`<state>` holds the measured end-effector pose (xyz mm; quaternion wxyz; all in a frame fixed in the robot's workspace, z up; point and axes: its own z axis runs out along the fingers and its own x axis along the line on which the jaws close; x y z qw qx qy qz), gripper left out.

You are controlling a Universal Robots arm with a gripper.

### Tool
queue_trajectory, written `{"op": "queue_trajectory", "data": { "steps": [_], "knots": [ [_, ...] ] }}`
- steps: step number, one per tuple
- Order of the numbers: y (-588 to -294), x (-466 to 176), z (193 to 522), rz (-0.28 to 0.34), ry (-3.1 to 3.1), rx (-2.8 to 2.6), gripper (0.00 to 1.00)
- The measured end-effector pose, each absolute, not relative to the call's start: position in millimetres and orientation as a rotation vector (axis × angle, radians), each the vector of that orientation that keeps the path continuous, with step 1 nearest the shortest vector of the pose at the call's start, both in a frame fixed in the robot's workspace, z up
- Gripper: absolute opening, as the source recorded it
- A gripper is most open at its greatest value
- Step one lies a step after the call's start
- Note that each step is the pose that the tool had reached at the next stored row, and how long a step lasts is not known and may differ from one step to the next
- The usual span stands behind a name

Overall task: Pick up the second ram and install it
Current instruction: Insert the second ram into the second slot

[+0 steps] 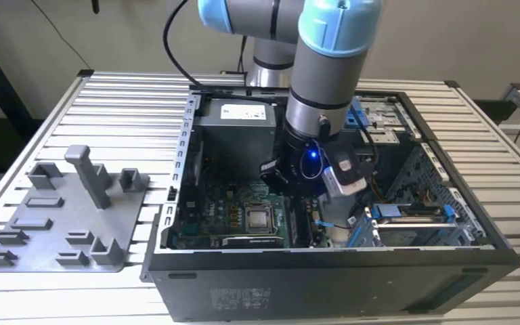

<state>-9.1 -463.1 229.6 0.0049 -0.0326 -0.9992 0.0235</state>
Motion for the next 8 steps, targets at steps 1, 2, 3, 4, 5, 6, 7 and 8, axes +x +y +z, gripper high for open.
{"op": "queue_trajectory", "data": {
  "steps": [1,2,3,4,5,6,7,8],
  "knots": [
    [-463.2,-9.0,229.3,0.073,-3.129,-0.103,0.14],
    [-463.5,-8.6,229.2,0.074,-3.129,-0.103,0.14],
    [-463.6,-8.1,228.8,0.073,-3.129,-0.103,0.14],
    [-463.6,-7.8,228.4,0.073,-3.129,-0.103,0.14],
    [-463.6,-7.4,228.1,0.074,-3.129,-0.103,0.14],
    [-463.6,-7.1,227.8,0.074,-3.129,-0.104,0.14],
    [-463.6,-7.1,227.3,0.074,-3.129,-0.104,0.14],
    [-463.6,-7.0,226.7,0.073,-3.129,-0.104,0.14]
  ]
}}
